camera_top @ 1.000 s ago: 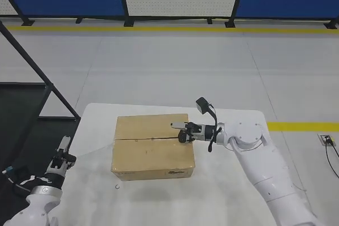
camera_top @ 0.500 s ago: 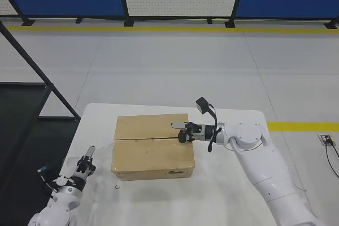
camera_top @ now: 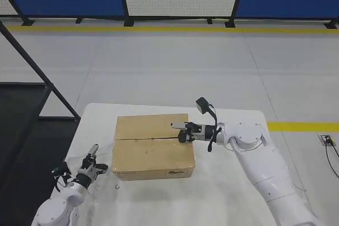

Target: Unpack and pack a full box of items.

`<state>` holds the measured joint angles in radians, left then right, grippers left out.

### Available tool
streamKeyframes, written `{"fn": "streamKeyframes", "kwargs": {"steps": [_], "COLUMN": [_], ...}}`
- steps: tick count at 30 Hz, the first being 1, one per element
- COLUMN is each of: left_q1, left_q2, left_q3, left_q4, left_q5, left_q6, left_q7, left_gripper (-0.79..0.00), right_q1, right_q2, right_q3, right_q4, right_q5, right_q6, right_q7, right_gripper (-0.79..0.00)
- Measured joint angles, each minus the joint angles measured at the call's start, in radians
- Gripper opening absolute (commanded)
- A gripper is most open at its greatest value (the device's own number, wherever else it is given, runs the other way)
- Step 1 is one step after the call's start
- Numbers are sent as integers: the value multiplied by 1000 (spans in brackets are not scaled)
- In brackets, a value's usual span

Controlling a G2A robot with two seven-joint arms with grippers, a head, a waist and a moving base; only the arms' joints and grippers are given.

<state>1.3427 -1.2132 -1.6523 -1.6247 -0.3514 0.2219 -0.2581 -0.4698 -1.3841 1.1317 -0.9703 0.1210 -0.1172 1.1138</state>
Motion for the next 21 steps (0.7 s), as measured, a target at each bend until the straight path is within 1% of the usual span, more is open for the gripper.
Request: {"fn": "streamKeyframes", "kwargs": {"steps": [8,15,21], "left_q1": [-69,-111,-131], "left_q2": [-9,-19,-26], "left_q3": [18,47,50], "left_q4": [67,107,125], "left_q5": [-96,-78,-115], "left_q6": [19,-37,-83], "left_q7": [44,159,183], "left_gripper": [0,0,0], "right_q1": [0,0,0], "right_q2": [0,0,0], "right_q3": [0,0,0], "right_q4": [0,0,0], "right_q5": [0,0,0], "right_q6": [0,0,0], "right_q7": [0,0,0], "right_gripper": [0,0,0]}}
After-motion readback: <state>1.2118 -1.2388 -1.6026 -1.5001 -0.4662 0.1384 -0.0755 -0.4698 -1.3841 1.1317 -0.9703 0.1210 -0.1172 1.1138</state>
